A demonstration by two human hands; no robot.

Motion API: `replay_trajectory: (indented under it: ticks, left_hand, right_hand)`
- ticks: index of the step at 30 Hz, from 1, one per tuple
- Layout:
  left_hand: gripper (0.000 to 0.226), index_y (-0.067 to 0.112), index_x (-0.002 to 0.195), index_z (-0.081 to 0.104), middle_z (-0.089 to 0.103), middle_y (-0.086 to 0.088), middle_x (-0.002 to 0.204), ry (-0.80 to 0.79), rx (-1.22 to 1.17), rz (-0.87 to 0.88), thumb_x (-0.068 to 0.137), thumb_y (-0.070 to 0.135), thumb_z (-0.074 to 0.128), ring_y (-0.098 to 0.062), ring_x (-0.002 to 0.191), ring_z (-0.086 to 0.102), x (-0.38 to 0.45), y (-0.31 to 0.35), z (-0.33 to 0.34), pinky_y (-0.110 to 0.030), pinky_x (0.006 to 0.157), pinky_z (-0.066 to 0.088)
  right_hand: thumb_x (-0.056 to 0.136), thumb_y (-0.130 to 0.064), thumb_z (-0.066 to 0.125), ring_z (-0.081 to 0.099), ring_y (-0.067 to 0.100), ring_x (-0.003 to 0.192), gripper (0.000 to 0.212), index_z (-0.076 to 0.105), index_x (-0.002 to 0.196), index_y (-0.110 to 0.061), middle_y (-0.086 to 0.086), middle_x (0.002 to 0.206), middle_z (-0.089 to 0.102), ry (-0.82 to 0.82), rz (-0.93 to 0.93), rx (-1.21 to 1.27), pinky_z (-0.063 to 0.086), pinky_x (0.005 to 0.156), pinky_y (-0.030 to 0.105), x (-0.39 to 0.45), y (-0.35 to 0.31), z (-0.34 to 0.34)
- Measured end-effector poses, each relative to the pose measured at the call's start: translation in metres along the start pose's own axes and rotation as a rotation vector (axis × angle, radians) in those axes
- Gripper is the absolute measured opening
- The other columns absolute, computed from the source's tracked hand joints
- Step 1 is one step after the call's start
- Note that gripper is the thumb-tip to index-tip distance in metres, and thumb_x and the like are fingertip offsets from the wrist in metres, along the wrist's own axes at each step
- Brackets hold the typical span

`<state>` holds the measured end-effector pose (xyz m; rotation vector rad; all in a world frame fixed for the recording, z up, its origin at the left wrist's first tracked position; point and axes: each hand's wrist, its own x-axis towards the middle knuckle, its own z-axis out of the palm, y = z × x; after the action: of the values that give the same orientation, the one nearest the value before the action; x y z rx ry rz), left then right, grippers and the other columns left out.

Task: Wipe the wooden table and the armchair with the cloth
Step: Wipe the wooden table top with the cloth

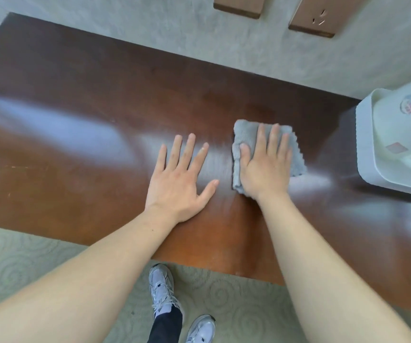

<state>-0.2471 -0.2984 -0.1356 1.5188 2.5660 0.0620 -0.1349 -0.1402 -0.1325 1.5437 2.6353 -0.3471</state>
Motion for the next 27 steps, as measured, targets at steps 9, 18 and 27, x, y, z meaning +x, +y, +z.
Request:
replay_trajectory:
  ticks: [9, 18, 27]
  left_hand:
    - [0.081, 0.029, 0.162, 0.008, 0.003, -0.004, 0.170, 0.012, 0.009, -0.013, 0.094, 0.073, 0.011, -0.028, 0.157, -0.002, 0.002, 0.000, 0.002, -0.054, 0.125, 0.004]
    - [0.080, 0.027, 0.162, 0.017, 0.010, -0.007, 0.170, 0.008, 0.018, -0.012, 0.095, 0.071, 0.017, -0.030, 0.156, 0.004, 0.002, 0.000, -0.002, -0.053, 0.125, 0.007]
    - [0.080, 0.027, 0.161, 0.018, 0.011, -0.007, 0.170, 0.003, 0.018, -0.010, 0.095, 0.072, 0.014, -0.030, 0.156, 0.004, 0.002, -0.002, -0.001, -0.054, 0.125, 0.007]
  right_hand:
    - [0.103, -0.052, 0.020, -0.010, 0.034, 0.154, 0.070, 0.003, 0.160, -0.015, 0.014, 0.168, -0.003, 0.000, -0.008, -0.008, -0.003, 0.125, 0.049, 0.059, 0.006, -0.014]
    - [0.102, -0.054, 0.023, -0.001, 0.034, 0.155, 0.071, 0.011, 0.160, -0.015, 0.015, 0.168, 0.005, -0.024, -0.065, -0.040, 0.010, 0.124, 0.051, -0.166, 0.051, 0.016]
    - [0.104, -0.047, 0.024, 0.004, 0.035, 0.154, 0.066, 0.015, 0.160, -0.013, 0.016, 0.167, 0.010, 0.076, 0.087, -0.012, 0.001, 0.125, 0.048, 0.047, 0.080, -0.023]
